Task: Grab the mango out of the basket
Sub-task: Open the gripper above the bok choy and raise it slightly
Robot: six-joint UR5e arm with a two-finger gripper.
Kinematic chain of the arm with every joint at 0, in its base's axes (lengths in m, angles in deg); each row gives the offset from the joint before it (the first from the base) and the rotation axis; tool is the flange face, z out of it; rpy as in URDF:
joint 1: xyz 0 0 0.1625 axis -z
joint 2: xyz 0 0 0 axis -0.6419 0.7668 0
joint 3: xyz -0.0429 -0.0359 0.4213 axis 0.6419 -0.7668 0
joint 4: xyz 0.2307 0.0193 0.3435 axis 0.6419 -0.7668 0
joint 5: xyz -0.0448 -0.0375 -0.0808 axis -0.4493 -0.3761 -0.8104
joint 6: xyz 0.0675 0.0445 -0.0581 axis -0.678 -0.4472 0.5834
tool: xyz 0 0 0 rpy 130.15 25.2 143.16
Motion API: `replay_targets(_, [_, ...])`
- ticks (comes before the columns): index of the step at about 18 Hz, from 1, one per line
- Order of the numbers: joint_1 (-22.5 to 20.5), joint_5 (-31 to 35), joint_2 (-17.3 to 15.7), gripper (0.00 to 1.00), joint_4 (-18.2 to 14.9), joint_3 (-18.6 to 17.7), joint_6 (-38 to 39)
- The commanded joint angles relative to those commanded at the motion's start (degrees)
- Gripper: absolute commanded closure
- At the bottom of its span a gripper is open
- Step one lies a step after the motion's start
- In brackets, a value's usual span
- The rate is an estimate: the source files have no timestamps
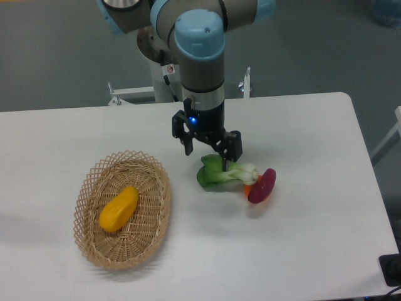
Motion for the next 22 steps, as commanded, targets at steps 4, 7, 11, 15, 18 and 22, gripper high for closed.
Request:
replay_targets(4, [-0.96, -0.97, 0.00, 0.00, 0.00, 0.36, -0.35])
replay_targets(7, [-0.97, -0.88, -0.61, 0.00, 0.00, 0.18, -0.26])
replay_targets(11, [-1.14, -0.88, -0.97, 0.00, 0.00, -0.61, -0.26])
replay_targets(15, [-1.32, -0.80, -0.97, 0.00, -0.17, -0.70, 0.00])
replay_targets(18, [-1.41, -1.06, -0.97, 0.00, 0.09, -2.28, 0.18])
replay_targets(22, [-1.41, -1.94, -0.97, 0.00, 0.27, -3.69, 0.35])
